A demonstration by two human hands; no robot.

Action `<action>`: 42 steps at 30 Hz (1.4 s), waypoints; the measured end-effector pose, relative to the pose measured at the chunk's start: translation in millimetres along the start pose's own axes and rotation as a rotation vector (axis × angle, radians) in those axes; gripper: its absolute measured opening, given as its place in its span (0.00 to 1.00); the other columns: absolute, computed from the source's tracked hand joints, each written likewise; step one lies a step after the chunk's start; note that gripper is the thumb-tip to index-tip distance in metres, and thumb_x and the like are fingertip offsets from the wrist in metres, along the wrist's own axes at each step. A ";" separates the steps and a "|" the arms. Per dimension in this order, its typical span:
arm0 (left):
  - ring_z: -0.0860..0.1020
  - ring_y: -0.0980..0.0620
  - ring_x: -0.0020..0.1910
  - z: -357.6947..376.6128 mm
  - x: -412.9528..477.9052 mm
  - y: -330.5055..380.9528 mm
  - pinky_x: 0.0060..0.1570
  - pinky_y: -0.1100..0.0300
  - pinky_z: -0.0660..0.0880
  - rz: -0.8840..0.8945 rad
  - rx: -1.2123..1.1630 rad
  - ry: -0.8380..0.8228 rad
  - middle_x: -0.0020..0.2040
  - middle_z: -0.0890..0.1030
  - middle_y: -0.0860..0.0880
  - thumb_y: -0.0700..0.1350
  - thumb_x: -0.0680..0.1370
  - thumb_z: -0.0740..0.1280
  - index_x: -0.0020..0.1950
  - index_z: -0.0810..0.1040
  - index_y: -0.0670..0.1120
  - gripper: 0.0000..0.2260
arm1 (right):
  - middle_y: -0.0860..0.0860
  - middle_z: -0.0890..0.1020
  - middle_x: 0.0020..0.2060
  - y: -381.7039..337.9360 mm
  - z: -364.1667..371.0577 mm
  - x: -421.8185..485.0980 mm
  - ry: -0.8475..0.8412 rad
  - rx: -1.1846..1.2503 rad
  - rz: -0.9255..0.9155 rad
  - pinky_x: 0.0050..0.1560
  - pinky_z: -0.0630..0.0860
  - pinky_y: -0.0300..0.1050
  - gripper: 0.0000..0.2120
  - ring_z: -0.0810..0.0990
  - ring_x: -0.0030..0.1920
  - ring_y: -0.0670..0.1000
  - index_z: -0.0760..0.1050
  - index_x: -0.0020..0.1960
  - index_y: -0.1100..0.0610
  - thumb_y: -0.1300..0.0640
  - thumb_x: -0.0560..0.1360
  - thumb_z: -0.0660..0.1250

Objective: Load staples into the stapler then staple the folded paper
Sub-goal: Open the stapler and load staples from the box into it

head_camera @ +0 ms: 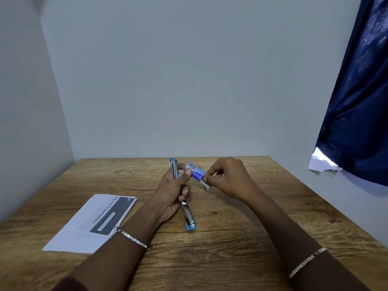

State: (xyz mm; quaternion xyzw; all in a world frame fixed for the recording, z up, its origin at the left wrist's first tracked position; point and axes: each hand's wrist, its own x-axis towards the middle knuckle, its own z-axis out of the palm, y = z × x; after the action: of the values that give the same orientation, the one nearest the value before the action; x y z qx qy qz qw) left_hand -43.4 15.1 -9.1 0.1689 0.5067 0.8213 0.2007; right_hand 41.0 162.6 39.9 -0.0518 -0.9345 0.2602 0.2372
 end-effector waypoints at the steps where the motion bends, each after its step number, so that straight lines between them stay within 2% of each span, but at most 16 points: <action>1: 0.66 0.58 0.17 0.3 -0.4 0.2 0.15 0.68 0.60 -0.005 0.000 0.003 0.31 0.73 0.46 0.42 0.80 0.68 0.52 0.73 0.46 0.04 | 0.53 0.87 0.39 -0.5 0.9 -0.2 -0.002 -0.014 -0.001 0.41 0.79 0.51 0.05 0.83 0.38 0.54 0.88 0.45 0.54 0.57 0.71 0.74; 6: 0.66 0.58 0.17 1.4 -1.7 1.7 0.15 0.68 0.60 -0.018 -0.002 0.013 0.34 0.75 0.45 0.41 0.80 0.68 0.51 0.73 0.46 0.04 | 0.51 0.86 0.39 0.8 4.1 0.3 0.029 -0.017 0.020 0.39 0.77 0.47 0.04 0.82 0.37 0.50 0.88 0.43 0.54 0.55 0.72 0.74; 10: 0.66 0.58 0.17 2.5 -1.9 1.8 0.15 0.69 0.60 -0.027 -0.013 0.020 0.32 0.76 0.47 0.41 0.80 0.68 0.51 0.73 0.46 0.04 | 0.45 0.82 0.30 1.3 6.7 0.1 0.055 0.014 0.058 0.34 0.70 0.41 0.06 0.78 0.31 0.45 0.87 0.39 0.53 0.56 0.71 0.72; 12: 0.66 0.58 0.17 2.4 -1.6 1.1 0.15 0.69 0.60 -0.029 -0.015 0.024 0.30 0.75 0.48 0.41 0.80 0.68 0.52 0.72 0.46 0.05 | 0.43 0.79 0.26 0.4 8.8 0.1 0.069 0.024 0.087 0.33 0.71 0.42 0.06 0.77 0.30 0.46 0.87 0.39 0.53 0.57 0.71 0.71; 15: 0.64 0.57 0.17 1.7 -1.2 -0.2 0.16 0.70 0.60 -0.035 -0.014 0.012 0.33 0.70 0.45 0.41 0.80 0.68 0.51 0.72 0.46 0.04 | 0.42 0.78 0.24 1.0 11.7 -0.2 0.080 0.057 0.128 0.32 0.71 0.42 0.05 0.77 0.28 0.45 0.86 0.37 0.53 0.57 0.69 0.72; 18: 0.64 0.57 0.17 0.8 0.2 -1.5 0.16 0.70 0.60 -0.037 -0.006 0.019 0.32 0.68 0.45 0.42 0.80 0.68 0.50 0.73 0.46 0.04 | 0.41 0.76 0.24 1.1 15.4 -1.9 0.088 0.047 0.121 0.31 0.68 0.40 0.05 0.74 0.26 0.43 0.85 0.35 0.53 0.58 0.68 0.72; 21: 0.64 0.56 0.17 -0.1 2.5 -2.2 0.17 0.69 0.60 -0.039 0.004 0.038 0.29 0.69 0.46 0.42 0.79 0.69 0.50 0.73 0.46 0.05 | 0.42 0.76 0.26 -0.9 16.7 -1.2 0.091 0.020 0.093 0.33 0.70 0.42 0.05 0.74 0.29 0.44 0.83 0.34 0.53 0.58 0.69 0.71; 23: 0.64 0.56 0.17 -1.0 4.0 -2.7 0.16 0.68 0.60 -0.036 -0.007 0.056 0.28 0.70 0.47 0.42 0.79 0.69 0.50 0.73 0.46 0.05 | 0.42 0.77 0.27 -0.2 14.8 0.5 0.093 0.090 0.099 0.31 0.69 0.40 0.05 0.74 0.28 0.43 0.82 0.35 0.54 0.59 0.70 0.71; 25: 0.65 0.57 0.17 -1.8 4.9 -2.9 0.16 0.68 0.60 -0.035 -0.028 0.069 0.28 0.71 0.47 0.42 0.79 0.69 0.50 0.72 0.46 0.05 | 0.44 0.79 0.27 1.8 11.5 1.7 0.104 0.218 0.129 0.27 0.66 0.30 0.05 0.75 0.26 0.39 0.84 0.37 0.57 0.61 0.71 0.72; 27: 0.65 0.57 0.18 -2.5 4.8 -2.4 0.16 0.68 0.61 -0.049 -0.042 0.075 0.29 0.71 0.47 0.41 0.80 0.68 0.50 0.72 0.45 0.05 | 0.47 0.82 0.30 3.8 7.6 1.8 0.113 0.375 0.182 0.29 0.68 0.29 0.04 0.75 0.28 0.37 0.84 0.39 0.58 0.61 0.72 0.72; 28: 0.65 0.57 0.18 -2.6 4.6 -2.1 0.15 0.68 0.61 -0.054 -0.047 0.077 0.30 0.71 0.47 0.41 0.80 0.68 0.50 0.72 0.45 0.05 | 0.48 0.83 0.33 4.5 6.0 1.7 0.109 0.453 0.212 0.32 0.70 0.30 0.05 0.75 0.31 0.38 0.84 0.40 0.58 0.60 0.73 0.72; 30: 0.66 0.57 0.18 -2.5 4.3 -1.3 0.15 0.67 0.61 -0.059 -0.054 0.084 0.31 0.71 0.47 0.40 0.80 0.67 0.49 0.71 0.44 0.05 | 0.52 0.86 0.39 5.6 3.2 2.2 0.088 0.602 0.274 0.41 0.74 0.39 0.05 0.80 0.39 0.43 0.84 0.42 0.58 0.60 0.75 0.71; 31: 0.66 0.57 0.17 -2.3 4.2 -1.0 0.15 0.67 0.61 -0.059 -0.056 0.088 0.31 0.71 0.47 0.40 0.80 0.67 0.49 0.71 0.44 0.05 | 0.53 0.87 0.42 6.1 1.9 2.8 0.075 0.679 0.301 0.42 0.74 0.42 0.06 0.81 0.41 0.45 0.84 0.42 0.59 0.60 0.75 0.70; 35: 0.67 0.57 0.17 -2.0 4.8 -0.2 0.15 0.68 0.61 -0.055 -0.070 0.095 0.31 0.70 0.47 0.40 0.80 0.67 0.48 0.71 0.44 0.05 | 0.55 0.89 0.39 7.9 -3.4 5.1 0.034 1.031 0.371 0.34 0.74 0.37 0.06 0.83 0.36 0.46 0.80 0.42 0.61 0.65 0.76 0.67; 38: 0.66 0.57 0.17 -2.3 5.1 0.5 0.15 0.67 0.62 -0.056 -0.098 0.103 0.32 0.70 0.46 0.40 0.80 0.67 0.47 0.71 0.44 0.05 | 0.57 0.87 0.39 11.8 -8.4 5.4 0.052 1.096 0.378 0.31 0.76 0.35 0.05 0.83 0.35 0.47 0.80 0.42 0.61 0.69 0.73 0.72; 42: 0.66 0.58 0.16 -2.1 5.2 2.4 0.15 0.68 0.61 -0.054 -0.135 0.136 0.29 0.69 0.48 0.39 0.80 0.67 0.48 0.71 0.44 0.05 | 0.60 0.87 0.38 16.7 -16.8 4.3 -0.031 0.988 0.338 0.32 0.80 0.37 0.14 0.85 0.35 0.49 0.81 0.51 0.61 0.69 0.68 0.78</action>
State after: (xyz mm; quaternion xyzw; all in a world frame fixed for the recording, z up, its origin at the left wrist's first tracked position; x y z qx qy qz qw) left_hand -49.3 15.1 -7.5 0.0851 0.4668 0.8575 0.1989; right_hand 44.7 185.7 45.8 -0.0801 -0.6824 0.7054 0.1740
